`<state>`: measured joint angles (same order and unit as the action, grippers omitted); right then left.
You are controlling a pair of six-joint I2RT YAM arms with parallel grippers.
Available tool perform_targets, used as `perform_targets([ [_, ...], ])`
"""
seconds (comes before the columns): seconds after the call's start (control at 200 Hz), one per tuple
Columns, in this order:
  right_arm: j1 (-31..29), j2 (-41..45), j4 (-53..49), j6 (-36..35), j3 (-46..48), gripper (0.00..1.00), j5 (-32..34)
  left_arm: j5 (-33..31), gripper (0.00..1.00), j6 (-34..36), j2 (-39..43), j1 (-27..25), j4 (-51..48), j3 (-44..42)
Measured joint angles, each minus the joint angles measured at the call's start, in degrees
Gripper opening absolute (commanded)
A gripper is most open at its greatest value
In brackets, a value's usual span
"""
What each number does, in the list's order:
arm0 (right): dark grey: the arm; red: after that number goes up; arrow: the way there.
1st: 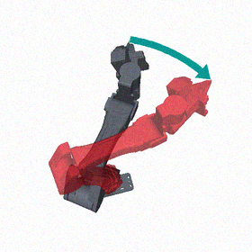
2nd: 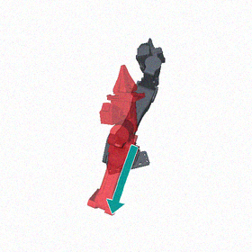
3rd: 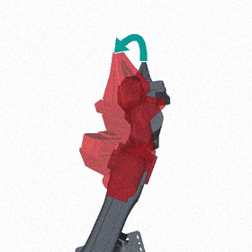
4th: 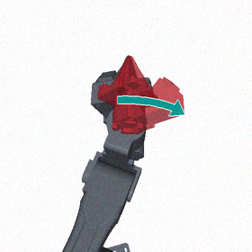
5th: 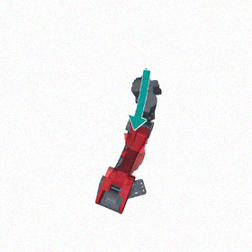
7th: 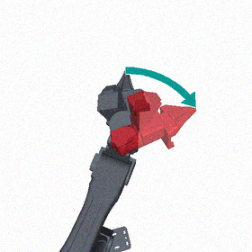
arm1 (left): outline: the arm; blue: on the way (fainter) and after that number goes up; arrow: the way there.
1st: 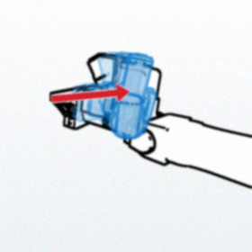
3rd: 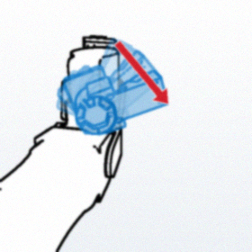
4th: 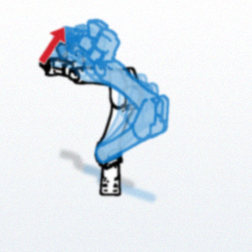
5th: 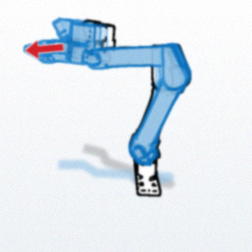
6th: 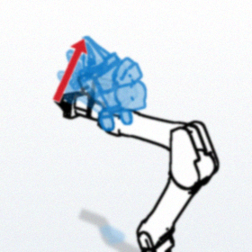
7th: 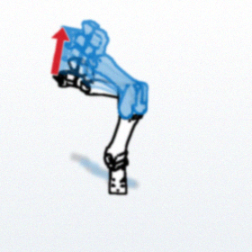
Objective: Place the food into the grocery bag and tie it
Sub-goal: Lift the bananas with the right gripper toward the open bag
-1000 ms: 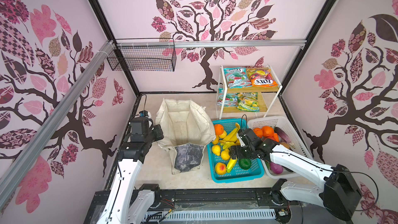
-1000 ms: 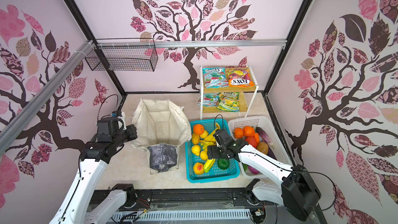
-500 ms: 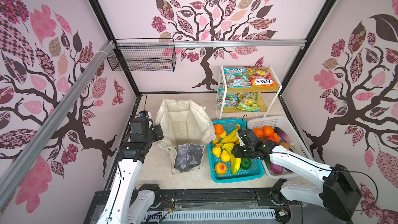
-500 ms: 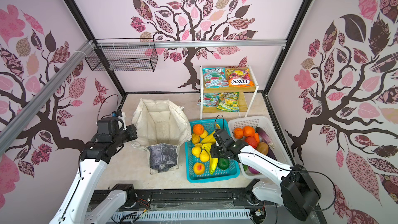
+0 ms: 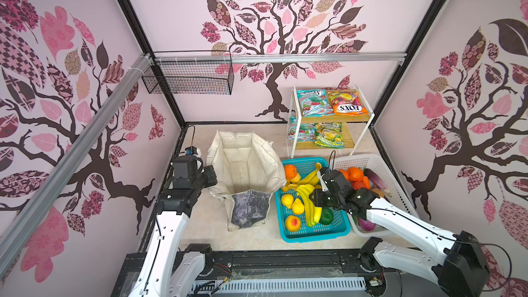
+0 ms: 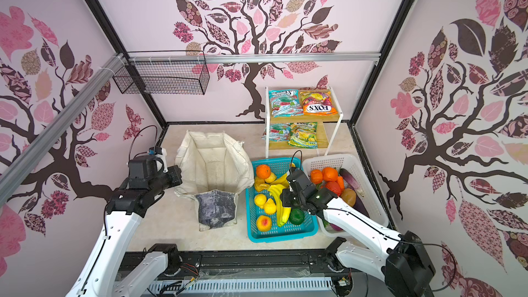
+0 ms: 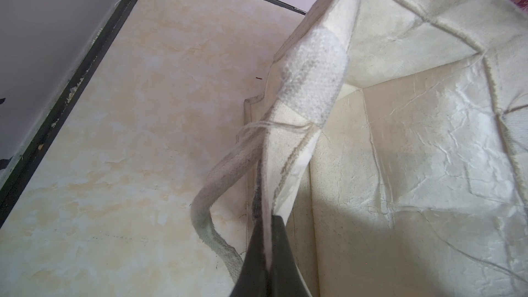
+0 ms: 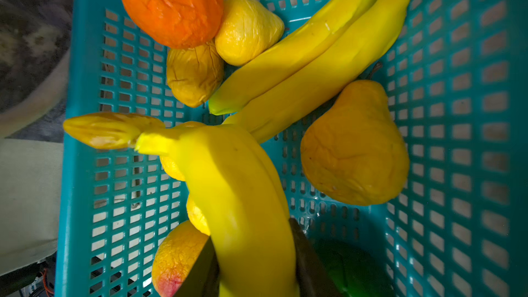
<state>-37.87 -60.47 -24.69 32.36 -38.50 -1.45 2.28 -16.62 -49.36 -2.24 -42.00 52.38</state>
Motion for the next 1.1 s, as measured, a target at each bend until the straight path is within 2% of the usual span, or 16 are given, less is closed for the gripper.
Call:
perform_targets([
  [0.34, 0.00, 7.54, -3.61, -1.11, -1.99, 0.29, 4.57, 0.42, 0.00, 0.00, 0.04, 0.00, 0.02, 0.00],
  [0.69, 0.00, 12.20, -5.14, -2.21, -10.95, 0.29, 6.19, 0.59, 0.00, 0.02, 0.09, 0.00, 0.02, 0.00],
  [0.825, 0.00, 10.93, -4.76, -2.47, -16.31, 0.29, 5.20, 0.72, 0.00, 0.04, 0.09, 0.00, 0.02, 0.00],
  [1.1, -2.36, 1.36, -1.99, -2.80, -25.46, 0.30, 1.57, 0.87, 0.00, 0.07, 0.09, 0.00, 0.07, 0.00],
])
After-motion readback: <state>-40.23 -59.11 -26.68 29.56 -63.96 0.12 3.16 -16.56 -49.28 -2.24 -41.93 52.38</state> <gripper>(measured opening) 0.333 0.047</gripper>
